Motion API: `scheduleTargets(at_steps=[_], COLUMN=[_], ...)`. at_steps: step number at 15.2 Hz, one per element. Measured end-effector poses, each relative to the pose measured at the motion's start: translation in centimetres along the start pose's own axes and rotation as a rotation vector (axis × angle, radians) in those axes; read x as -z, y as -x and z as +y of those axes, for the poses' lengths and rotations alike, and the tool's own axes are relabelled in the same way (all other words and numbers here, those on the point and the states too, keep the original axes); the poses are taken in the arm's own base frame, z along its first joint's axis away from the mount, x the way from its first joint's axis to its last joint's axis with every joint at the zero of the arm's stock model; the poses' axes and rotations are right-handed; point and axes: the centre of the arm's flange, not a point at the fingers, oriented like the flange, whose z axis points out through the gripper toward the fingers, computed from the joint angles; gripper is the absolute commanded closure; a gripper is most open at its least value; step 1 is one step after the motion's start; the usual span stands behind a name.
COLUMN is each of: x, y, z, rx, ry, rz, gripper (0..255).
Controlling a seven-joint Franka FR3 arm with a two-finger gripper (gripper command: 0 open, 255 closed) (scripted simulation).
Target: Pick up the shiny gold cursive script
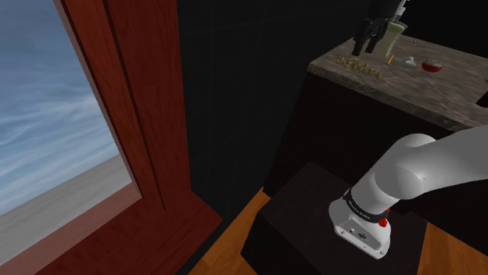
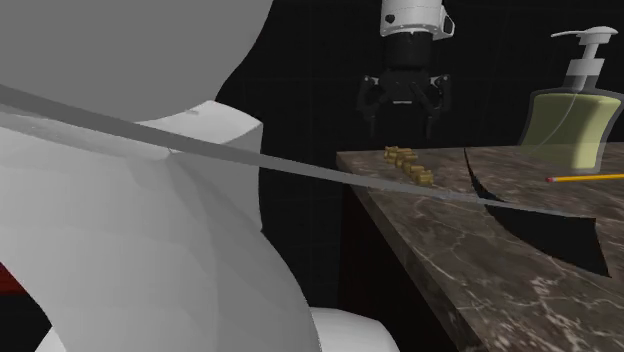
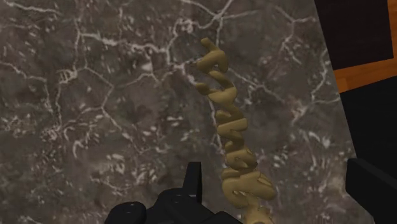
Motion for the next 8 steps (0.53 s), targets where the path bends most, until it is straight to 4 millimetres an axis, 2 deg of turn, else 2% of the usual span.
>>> scheduleTargets(at_steps=[2, 8], x=[-0.3, -3.2], y=[-0.2, -0.5], z=[1.2, 1.5], rx=[-0.003, -0.003], ry=[-0.009, -0.012], rz=[-0.003, -0.005], gripper=[0, 0])
